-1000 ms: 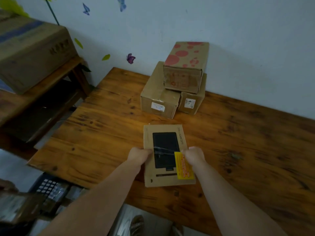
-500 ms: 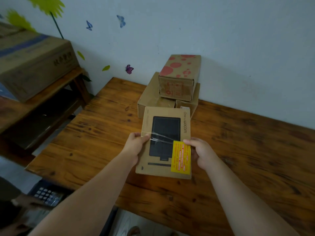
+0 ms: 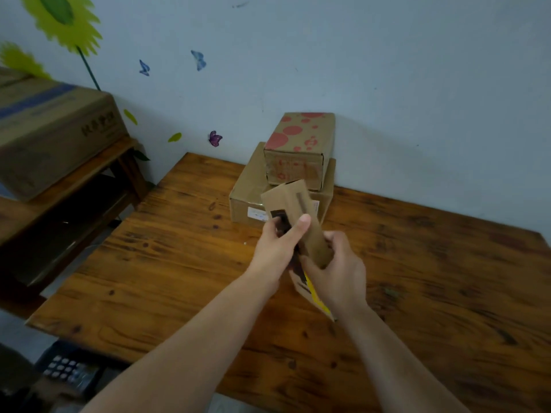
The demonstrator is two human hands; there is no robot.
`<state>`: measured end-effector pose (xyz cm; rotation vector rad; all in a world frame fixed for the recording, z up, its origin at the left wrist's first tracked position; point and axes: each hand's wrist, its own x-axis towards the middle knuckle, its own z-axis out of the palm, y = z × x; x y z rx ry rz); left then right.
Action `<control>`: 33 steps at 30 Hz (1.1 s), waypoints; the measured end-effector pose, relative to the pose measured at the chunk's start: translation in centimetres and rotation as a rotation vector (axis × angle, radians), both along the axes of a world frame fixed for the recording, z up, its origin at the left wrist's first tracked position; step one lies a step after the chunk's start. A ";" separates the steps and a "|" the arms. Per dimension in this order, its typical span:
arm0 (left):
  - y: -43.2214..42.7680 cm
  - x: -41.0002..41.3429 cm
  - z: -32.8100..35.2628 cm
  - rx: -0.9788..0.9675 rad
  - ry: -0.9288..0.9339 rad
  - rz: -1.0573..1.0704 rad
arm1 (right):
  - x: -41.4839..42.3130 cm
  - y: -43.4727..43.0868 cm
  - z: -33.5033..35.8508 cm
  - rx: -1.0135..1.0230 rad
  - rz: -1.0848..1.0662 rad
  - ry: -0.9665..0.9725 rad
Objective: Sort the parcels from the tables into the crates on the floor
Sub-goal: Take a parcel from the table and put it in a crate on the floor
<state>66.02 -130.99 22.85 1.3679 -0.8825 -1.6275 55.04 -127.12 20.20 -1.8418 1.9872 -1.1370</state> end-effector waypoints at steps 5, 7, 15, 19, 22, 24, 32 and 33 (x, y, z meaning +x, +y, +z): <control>0.0 -0.3 0.0 -0.060 0.052 0.123 | 0.6 0.4 -1.5 -0.148 0.098 0.144; 0.0 -0.1 -0.2 -0.084 0.054 0.171 | 0.8 0.5 -2.1 -0.149 0.129 0.217; -0.8 2.4 -0.5 -0.124 0.024 0.201 | -1.2 0.1 -1.8 0.124 0.273 -0.081; -0.9 4.0 0.0 -0.144 0.040 0.133 | -3.5 -1.5 -1.1 0.220 0.058 -0.179; -1.0 5.2 0.4 -0.141 0.121 0.097 | -4.7 -2.2 -0.2 0.322 -0.034 -0.352; -1.2 5.9 0.5 -0.149 0.153 0.073 | -5.0 -2.1 0.3 0.403 -0.012 -0.565; -1.5 5.8 -0.3 -0.053 0.054 0.077 | -4.9 -1.3 -0.2 0.422 0.027 -0.876; -1.4 5.7 -0.6 -0.049 0.003 0.044 | -4.9 -1.1 -0.3 0.404 0.011 -0.895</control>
